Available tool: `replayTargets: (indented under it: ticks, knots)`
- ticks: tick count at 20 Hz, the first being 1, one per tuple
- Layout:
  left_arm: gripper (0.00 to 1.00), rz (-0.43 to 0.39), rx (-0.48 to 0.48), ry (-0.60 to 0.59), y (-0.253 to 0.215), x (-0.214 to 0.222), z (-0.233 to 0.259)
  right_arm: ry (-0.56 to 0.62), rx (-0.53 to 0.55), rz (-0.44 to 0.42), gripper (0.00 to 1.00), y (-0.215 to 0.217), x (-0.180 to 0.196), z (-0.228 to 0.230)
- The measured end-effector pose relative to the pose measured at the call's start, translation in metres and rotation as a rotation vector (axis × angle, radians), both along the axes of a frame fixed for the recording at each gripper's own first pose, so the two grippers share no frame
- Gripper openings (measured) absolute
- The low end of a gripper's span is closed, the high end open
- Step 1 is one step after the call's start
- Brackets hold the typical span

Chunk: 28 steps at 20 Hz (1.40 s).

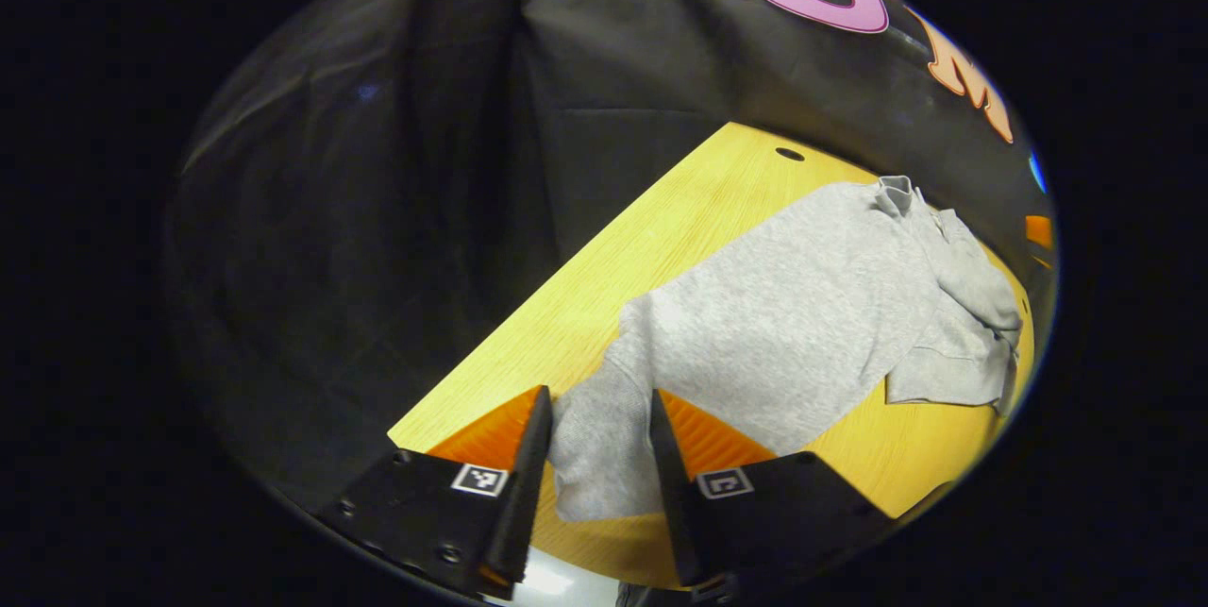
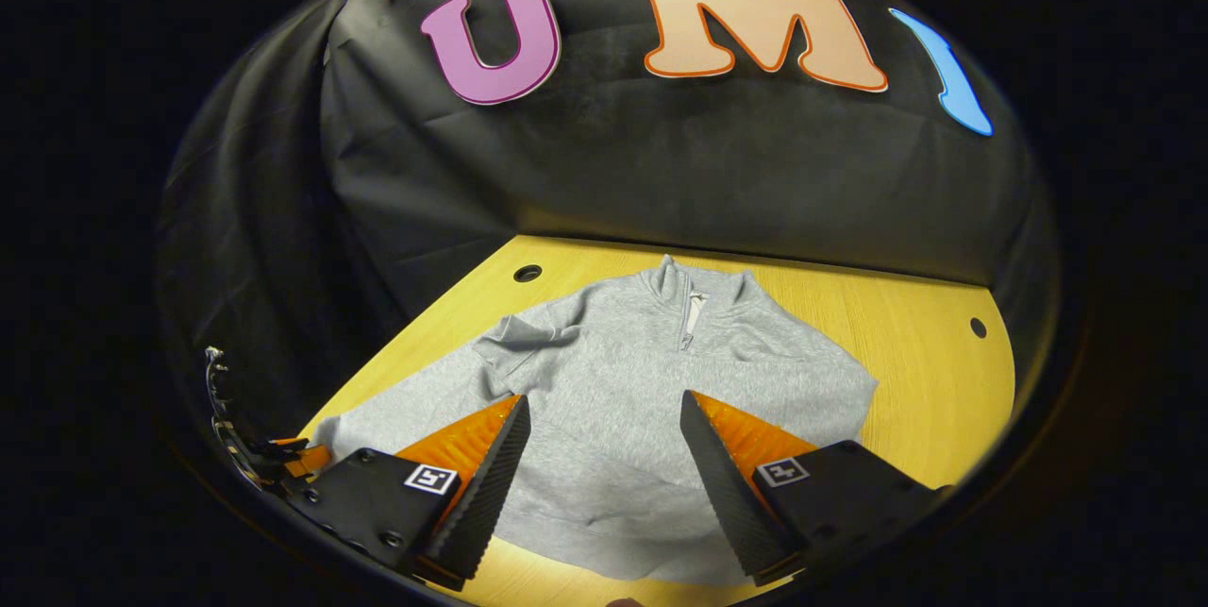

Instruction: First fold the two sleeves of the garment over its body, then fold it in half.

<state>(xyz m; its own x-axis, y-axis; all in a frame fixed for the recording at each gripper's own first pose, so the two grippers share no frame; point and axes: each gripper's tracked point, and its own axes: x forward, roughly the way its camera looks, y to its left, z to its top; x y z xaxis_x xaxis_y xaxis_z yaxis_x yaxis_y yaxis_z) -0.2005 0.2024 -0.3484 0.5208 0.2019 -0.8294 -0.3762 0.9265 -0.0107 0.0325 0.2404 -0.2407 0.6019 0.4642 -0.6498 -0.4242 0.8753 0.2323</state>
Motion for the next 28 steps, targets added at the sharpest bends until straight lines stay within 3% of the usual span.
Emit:
replayTargets:
  ticks: [1,3,5,9,19,28]
  knots:
    - [0.4,0.003,0.002,0.001,-0.003,0.004,-0.002,-0.007,0.001,-0.001,0.96,-0.003,0.002,0.002]
    - [0.16,0.013,0.003,0.009,-0.004,0.008,-0.002,-0.023,-0.002,-0.004,0.96,-0.009,0.003,0.004]
    - [0.01,0.023,-0.004,0.015,-0.004,0.01,-0.001,-0.04,-0.008,-0.008,0.96,-0.016,0.004,0.007]
    - [0.0,0.034,-0.023,0.019,0.0,0.018,0.011,-0.06,-0.016,-0.011,0.96,-0.03,0.003,0.011]
    - [0.0,0.044,-0.036,-0.163,0.0,0.113,0.082,-0.071,-0.027,-0.035,0.99,-0.069,-0.008,0.012]
    - [0.0,-0.066,-0.024,-0.256,-0.041,0.198,0.124,-0.06,-0.025,-0.143,0.99,-0.133,-0.025,0.013]
